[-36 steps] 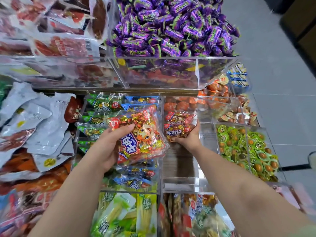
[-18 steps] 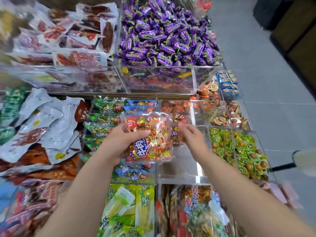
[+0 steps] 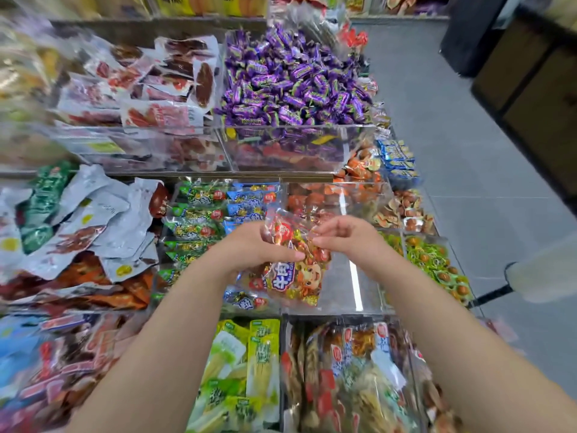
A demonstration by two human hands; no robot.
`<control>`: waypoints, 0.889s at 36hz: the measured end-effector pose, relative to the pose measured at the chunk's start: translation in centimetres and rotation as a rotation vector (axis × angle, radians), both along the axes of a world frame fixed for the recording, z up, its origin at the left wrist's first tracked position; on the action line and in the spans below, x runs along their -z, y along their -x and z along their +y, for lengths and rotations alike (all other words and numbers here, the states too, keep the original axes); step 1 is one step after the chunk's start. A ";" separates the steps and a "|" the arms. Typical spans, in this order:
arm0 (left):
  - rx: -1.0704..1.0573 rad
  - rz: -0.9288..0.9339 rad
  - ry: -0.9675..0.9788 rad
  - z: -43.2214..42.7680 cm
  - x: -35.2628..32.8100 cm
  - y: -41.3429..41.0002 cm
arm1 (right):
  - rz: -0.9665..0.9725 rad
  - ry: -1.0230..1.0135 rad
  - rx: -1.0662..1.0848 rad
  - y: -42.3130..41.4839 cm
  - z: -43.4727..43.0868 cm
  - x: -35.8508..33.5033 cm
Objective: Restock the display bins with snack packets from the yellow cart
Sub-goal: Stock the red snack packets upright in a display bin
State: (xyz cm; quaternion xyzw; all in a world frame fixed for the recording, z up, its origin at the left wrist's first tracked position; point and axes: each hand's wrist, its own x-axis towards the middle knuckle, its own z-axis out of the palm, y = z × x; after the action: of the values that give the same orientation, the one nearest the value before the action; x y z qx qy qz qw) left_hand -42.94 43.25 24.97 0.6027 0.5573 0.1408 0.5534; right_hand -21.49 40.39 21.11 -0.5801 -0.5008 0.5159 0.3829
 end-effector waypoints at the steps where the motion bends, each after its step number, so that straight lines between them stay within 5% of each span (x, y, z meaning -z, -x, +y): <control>1: -0.012 -0.022 0.022 -0.1 0.0 0.0 | 0.013 0.006 0.031 -0.1 -0.1 -0.1; 7: -0.206 -0.281 0.143 -0.8 1.1 0.1 | 0.351 0.022 0.366 -0.6 -1.3 0.5; 13: -0.358 -0.370 0.145 -0.9 1.6 -0.1 | 0.299 0.094 0.096 -0.3 -2.5 1.7; 16: -0.227 -0.286 0.113 -0.5 2.1 0.1 | 0.426 0.205 0.021 -0.9 -2.1 1.9; 19: -0.161 -0.156 0.054 -0.4 2.0 -0.3 | 0.326 0.265 0.039 -1.1 -1.3 1.6; 25: -0.454 -0.179 0.081 1.8 2.8 0.5 | 0.425 0.278 0.296 -3.0 1.3 3.5; 32: -0.610 -0.296 0.145 4.1 4.4 2.2 | 0.201 0.325 0.356 -1.4 4.1 10.0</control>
State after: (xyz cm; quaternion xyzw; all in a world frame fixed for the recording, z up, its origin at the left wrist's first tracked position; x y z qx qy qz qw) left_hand -45.12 47.32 20.59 0.3404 0.6341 0.3456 0.6022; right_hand -20.04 44.51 11.07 -0.6586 -0.2609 0.5692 0.4173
